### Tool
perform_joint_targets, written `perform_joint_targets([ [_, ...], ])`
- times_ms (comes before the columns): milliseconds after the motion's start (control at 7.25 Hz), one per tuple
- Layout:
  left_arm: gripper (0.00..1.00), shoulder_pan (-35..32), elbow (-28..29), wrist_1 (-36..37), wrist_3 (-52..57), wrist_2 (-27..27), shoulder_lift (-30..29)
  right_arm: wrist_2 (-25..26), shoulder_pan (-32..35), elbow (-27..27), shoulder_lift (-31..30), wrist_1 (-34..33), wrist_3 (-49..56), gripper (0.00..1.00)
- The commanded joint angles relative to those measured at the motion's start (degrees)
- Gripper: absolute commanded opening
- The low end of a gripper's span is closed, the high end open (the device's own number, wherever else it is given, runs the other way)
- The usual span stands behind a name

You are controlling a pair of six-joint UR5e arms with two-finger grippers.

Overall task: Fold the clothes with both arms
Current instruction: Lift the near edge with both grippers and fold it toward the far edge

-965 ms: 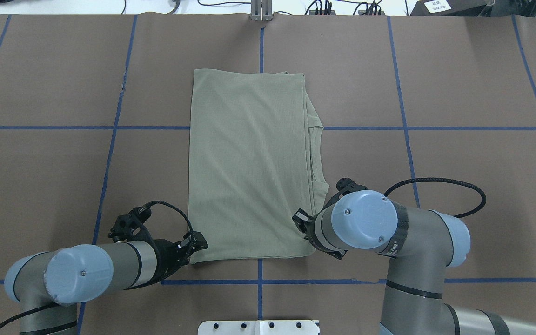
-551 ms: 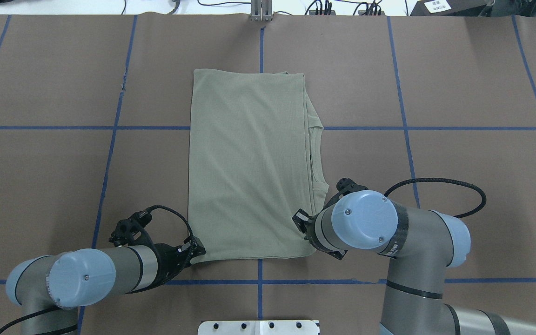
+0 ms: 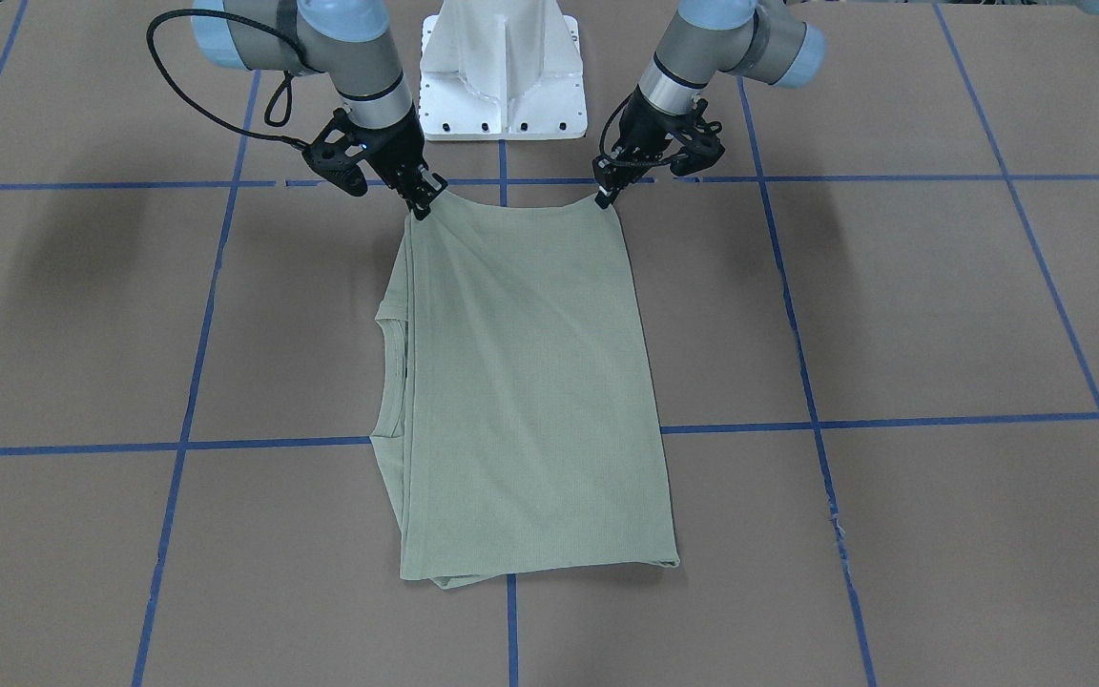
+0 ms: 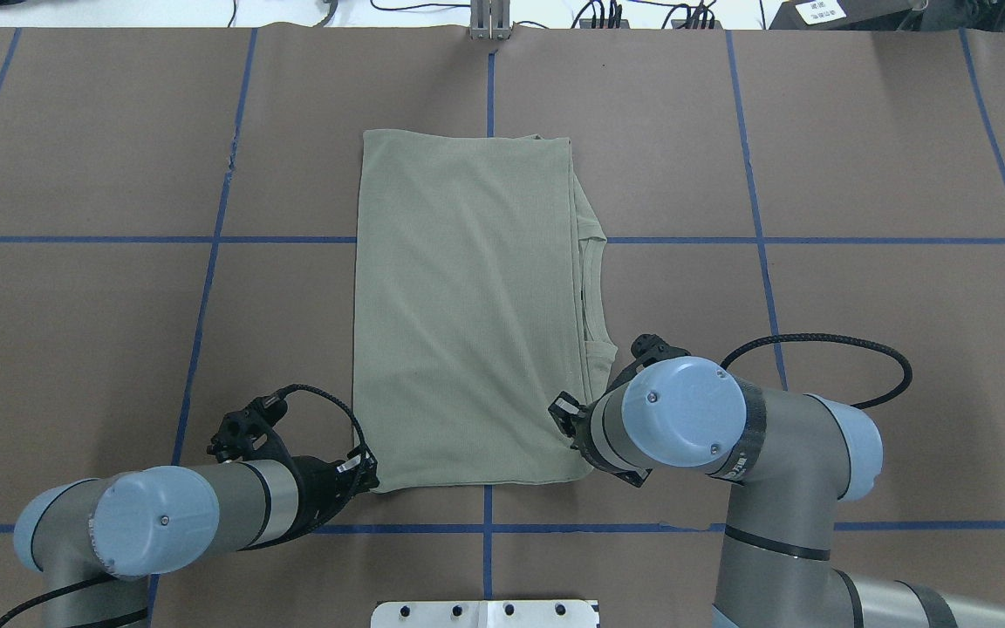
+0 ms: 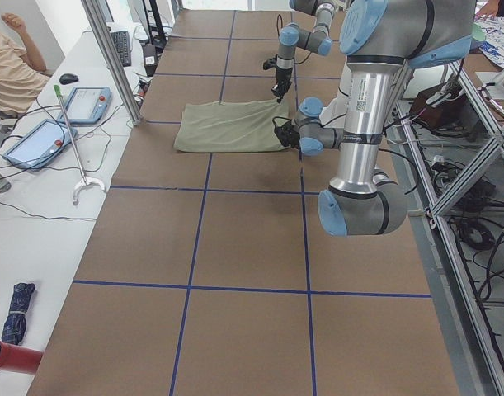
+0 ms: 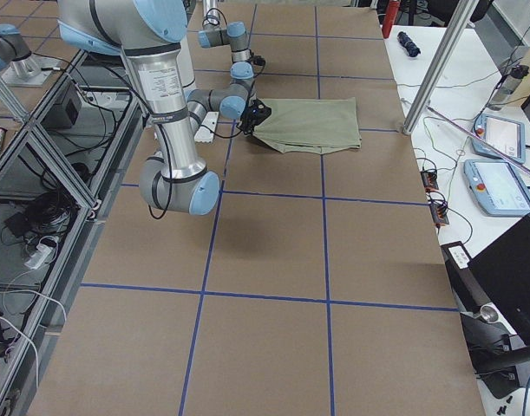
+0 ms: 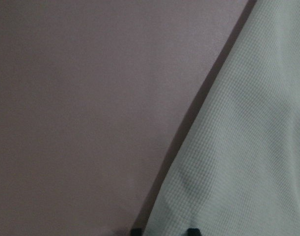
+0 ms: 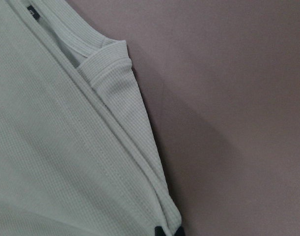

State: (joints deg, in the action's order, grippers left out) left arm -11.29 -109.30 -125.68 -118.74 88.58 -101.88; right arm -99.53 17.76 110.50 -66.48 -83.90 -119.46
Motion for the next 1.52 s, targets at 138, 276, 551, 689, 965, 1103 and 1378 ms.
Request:
perform_joint_targets([
  [138, 0.00, 0.5, -9.2, 0.0, -2.4, 0.2, 4.1, 0.1, -1.0, 4.2, -3.1, -0.1, -1.2, 0.00],
  [276, 0.00, 3.3, -11.1, 0.0, -5.5, -0.1, 4.1, 0.6, -3.0, 8.5, -5.6, -0.3, -5.0, 0.00],
  [551, 0.00, 3.6, -20.5, 6.9, -6.7, 0.3, 3.7, 1.1, -2.4, 14.2, -6.1, -3.6, -6.8, 0.00],
  [689, 0.00, 2.3, -22.2, 11.3, -5.9, 1.3, 2.4, 0.7, 0.3, 13.6, -3.3, -7.3, -6.2, 0.00],
  [965, 0.00, -7.5, -15.9, 12.0, 5.7, 1.6, -5.2, 0.7, 8.0, 8.3, 1.9, -7.3, -2.6, 0.00],
  [1103, 0.00, -12.8, -11.8, 12.0, 9.4, 2.8, -7.7, 0.5, 12.1, 3.5, 5.5, -7.1, 0.6, 0.00],
  [1378, 0.00, -20.2, -1.7, 11.0, 15.5, 6.2, -13.0, -1.7, 17.0, -9.8, 12.6, -3.3, 3.3, 0.00],
])
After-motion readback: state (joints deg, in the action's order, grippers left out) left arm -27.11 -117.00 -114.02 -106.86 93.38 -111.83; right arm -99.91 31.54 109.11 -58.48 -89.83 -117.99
